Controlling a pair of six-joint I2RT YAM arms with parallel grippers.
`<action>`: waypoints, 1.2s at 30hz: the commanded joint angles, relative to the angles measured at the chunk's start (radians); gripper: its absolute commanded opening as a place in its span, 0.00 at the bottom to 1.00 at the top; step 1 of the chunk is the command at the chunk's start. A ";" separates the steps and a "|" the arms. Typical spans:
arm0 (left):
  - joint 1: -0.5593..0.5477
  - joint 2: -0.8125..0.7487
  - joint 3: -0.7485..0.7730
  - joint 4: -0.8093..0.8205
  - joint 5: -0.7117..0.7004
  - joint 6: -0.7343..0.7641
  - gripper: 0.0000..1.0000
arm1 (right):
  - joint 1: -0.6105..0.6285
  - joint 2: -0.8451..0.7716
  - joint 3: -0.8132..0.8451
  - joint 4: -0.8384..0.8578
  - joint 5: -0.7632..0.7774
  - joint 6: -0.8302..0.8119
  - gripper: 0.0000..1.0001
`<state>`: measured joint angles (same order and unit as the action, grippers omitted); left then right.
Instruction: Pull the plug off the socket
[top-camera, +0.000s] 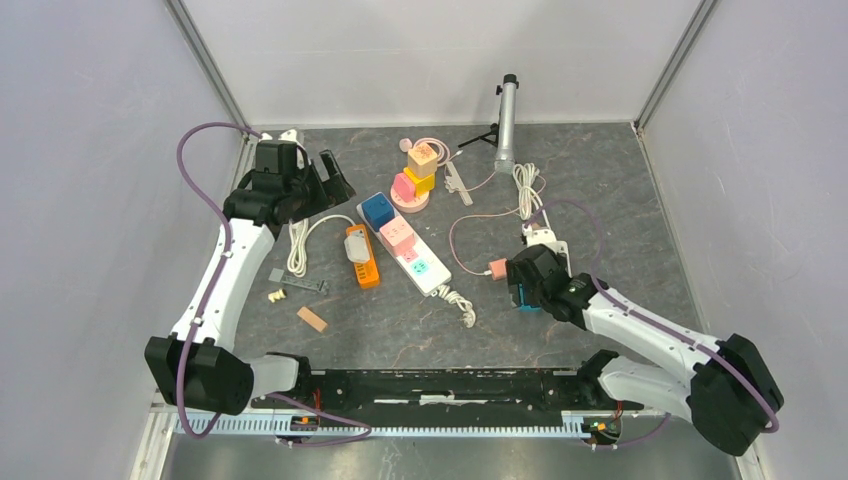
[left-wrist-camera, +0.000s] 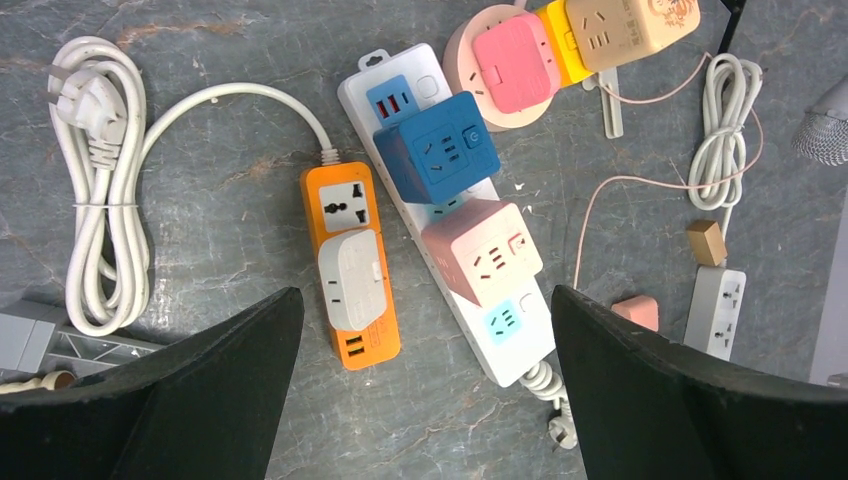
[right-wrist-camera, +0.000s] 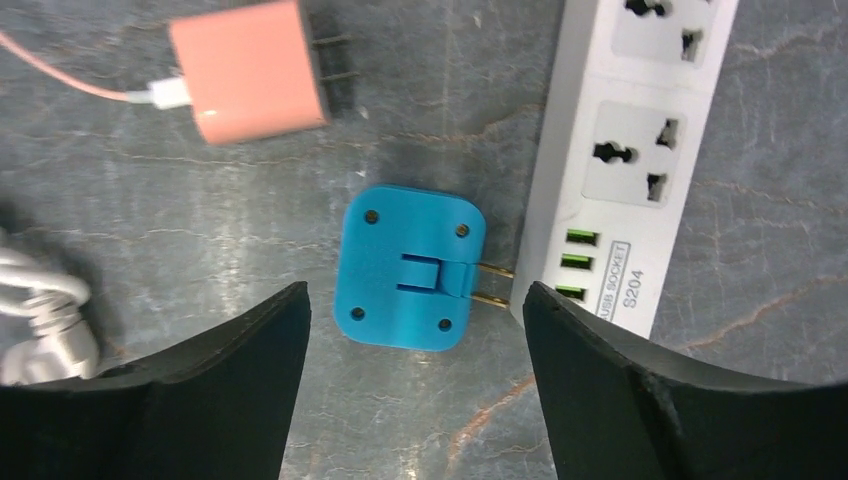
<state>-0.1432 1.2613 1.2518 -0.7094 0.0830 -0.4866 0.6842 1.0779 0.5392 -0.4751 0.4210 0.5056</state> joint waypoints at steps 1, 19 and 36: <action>0.006 -0.017 0.011 0.004 0.032 0.054 1.00 | -0.005 -0.061 0.070 0.075 -0.088 -0.072 0.83; 0.007 -0.036 -0.078 0.004 0.075 -0.046 1.00 | 0.084 0.265 0.443 0.499 -0.435 -0.194 0.98; 0.011 0.103 -0.117 0.131 0.128 -0.151 0.96 | 0.185 0.790 0.887 0.318 -0.408 -0.314 0.98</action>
<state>-0.1402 1.3235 1.1114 -0.6479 0.2184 -0.5888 0.8692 1.8305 1.3617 -0.1474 0.0990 0.2367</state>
